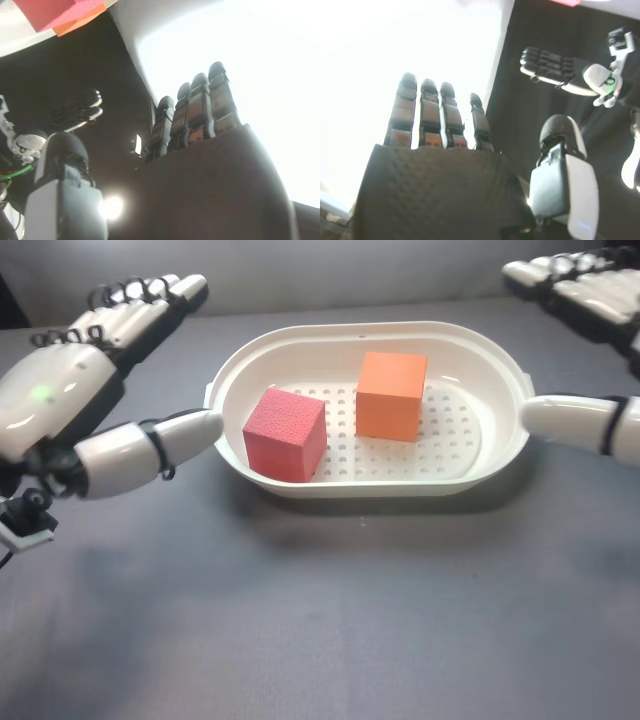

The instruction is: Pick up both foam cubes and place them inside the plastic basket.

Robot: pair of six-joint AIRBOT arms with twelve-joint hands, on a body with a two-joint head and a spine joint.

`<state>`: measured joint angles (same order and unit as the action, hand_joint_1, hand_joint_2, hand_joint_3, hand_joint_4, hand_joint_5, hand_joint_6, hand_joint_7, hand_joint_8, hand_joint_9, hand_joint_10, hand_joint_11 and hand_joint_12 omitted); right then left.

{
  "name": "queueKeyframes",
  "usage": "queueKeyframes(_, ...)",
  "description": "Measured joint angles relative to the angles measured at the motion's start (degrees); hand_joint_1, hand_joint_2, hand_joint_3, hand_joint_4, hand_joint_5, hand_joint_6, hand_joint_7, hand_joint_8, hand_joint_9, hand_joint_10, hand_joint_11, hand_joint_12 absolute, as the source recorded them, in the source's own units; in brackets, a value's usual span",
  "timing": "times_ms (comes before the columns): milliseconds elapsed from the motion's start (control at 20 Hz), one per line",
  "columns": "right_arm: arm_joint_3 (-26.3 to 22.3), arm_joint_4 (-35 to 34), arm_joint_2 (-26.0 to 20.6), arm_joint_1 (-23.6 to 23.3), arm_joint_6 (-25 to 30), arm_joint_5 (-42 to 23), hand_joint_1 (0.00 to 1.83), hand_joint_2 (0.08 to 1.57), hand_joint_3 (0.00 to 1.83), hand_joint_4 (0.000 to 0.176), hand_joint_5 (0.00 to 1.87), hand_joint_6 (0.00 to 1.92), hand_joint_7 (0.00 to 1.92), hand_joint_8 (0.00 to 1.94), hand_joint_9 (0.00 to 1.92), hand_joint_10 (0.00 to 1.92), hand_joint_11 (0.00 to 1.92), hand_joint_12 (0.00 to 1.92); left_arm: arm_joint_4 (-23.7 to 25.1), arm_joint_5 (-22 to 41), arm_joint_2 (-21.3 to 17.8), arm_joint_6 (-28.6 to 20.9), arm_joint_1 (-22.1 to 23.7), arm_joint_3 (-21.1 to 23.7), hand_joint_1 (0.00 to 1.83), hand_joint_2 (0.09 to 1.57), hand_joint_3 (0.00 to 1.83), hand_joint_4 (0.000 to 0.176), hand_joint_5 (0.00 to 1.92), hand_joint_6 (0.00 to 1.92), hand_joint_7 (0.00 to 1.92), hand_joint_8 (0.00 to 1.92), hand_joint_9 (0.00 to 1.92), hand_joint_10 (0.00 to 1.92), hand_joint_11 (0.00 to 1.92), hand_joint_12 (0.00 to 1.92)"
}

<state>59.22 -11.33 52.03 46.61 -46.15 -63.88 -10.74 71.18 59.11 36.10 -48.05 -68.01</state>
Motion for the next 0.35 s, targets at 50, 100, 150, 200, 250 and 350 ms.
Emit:
queueKeyframes(50, -1.49, -0.17, -1.27, 2.14, -0.11, -4.2, 0.18, 1.16, 0.01, 0.101, 0.0, 0.0, 0.0, 0.0, 0.0, 0.0, 0.0, 0.0, 0.26, 3.63, -0.76, -0.13, -1.73, 1.14, 0.44, 1.35, 0.0, 0.123, 0.0, 0.0, 0.0, 0.0, 0.0, 0.0, 0.0, 0.33)
queueKeyframes(100, -3.04, -0.81, -2.73, 4.61, -0.2, -9.03, 0.22, 1.14, 0.0, 0.111, 0.0, 0.0, 0.0, 0.0, 0.0, 0.0, 0.0, 0.0, -0.24, 6.47, -1.84, -0.11, -3.65, 2.38, 0.42, 1.36, 0.0, 0.118, 0.0, 0.0, 0.0, 0.0, 0.0, 0.0, 0.0, 0.59)
queueKeyframes(150, -3.78, -1.29, -3.45, 5.68, -0.2, -11.41, 0.26, 1.14, 0.0, 0.106, 0.0, 0.0, 0.0, 0.0, 0.0, 0.0, 0.0, 0.0, -0.66, 7.76, -2.32, -0.09, -4.39, 2.89, 0.39, 1.37, 0.0, 0.109, 0.0, 0.0, 0.0, 0.0, 0.02, 0.01, 0.0, 0.66)
queueKeyframes(200, -4.61, -1.79, -4.46, 6.88, -0.2, -14.67, 0.28, 1.17, 0.02, 0.052, 0.0, 0.0, 0.0, 0.0, 0.0, 0.0, 0.0, 0.0, -1.51, 9.79, -2.95, -0.09, -5.31, 3.58, 0.41, 1.36, 0.0, 0.087, 0.0, 0.0, 0.0, 0.0, 0.01, 0.0, 0.0, 0.46)
queueKeyframes(250, -5.51, -2.25, -5.49, 7.87, -0.24, -18.49, 0.34, 1.18, 0.01, 0.05, 0.0, 0.0, 0.0, 0.0, 0.0, 0.0, 0.04, 0.02, -2.23, 12.98, -3.74, -0.11, -5.86, 4.42, 0.66, 1.34, 0.0, 0.111, 0.0, 0.0, 0.0, 0.0, 0.03, 0.01, 0.0, 0.3)
queueKeyframes(350, -6.64, -1.36, -6.71, 8.9, -0.22, -23.37, 0.39, 1.2, 0.01, 0.083, 0.0, 0.0, 0.0, 0.0, 0.04, 0.04, 0.0, 0.57, -1.11, 18.88, -5.01, -1.16, -6.99, 5.2, 0.69, 1.39, 0.01, 0.11, 0.0, 0.0, 0.0, 0.0, 0.06, 0.02, 0.0, 0.61)
